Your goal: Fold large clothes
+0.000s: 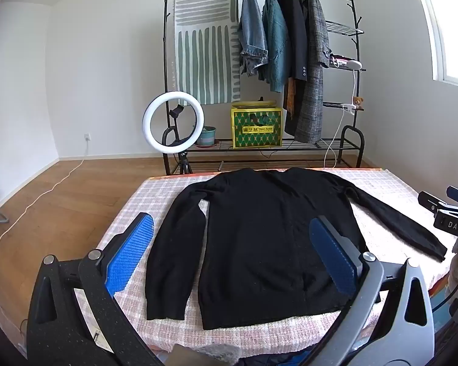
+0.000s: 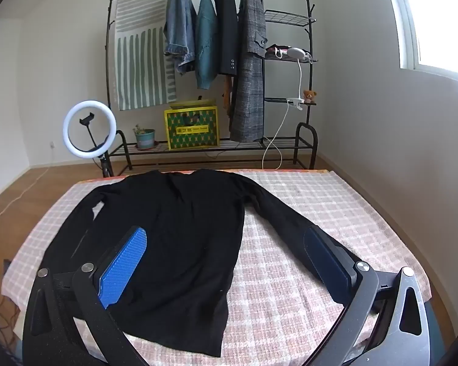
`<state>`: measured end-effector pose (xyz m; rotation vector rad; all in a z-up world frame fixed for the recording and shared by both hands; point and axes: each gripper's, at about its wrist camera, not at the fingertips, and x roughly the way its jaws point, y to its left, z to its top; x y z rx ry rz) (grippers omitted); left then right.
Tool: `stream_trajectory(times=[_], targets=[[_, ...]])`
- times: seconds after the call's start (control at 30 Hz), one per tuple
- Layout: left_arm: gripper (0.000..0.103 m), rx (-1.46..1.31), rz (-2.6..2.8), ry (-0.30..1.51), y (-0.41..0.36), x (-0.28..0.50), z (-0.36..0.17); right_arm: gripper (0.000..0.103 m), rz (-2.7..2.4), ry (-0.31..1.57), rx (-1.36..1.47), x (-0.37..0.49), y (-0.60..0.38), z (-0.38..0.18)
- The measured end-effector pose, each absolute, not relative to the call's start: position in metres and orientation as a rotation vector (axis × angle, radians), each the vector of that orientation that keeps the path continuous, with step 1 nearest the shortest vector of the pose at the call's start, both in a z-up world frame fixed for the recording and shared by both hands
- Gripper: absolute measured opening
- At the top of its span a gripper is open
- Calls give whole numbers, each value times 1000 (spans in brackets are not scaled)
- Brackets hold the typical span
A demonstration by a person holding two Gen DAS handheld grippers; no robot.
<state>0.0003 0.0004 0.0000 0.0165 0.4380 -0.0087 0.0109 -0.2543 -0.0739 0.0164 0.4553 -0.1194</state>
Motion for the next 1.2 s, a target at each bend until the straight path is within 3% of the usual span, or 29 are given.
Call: stream_trajectory(times=[1.2], targets=[[103,22,3,409,8,2,3,102,-127,454,29,8,-255,-72]])
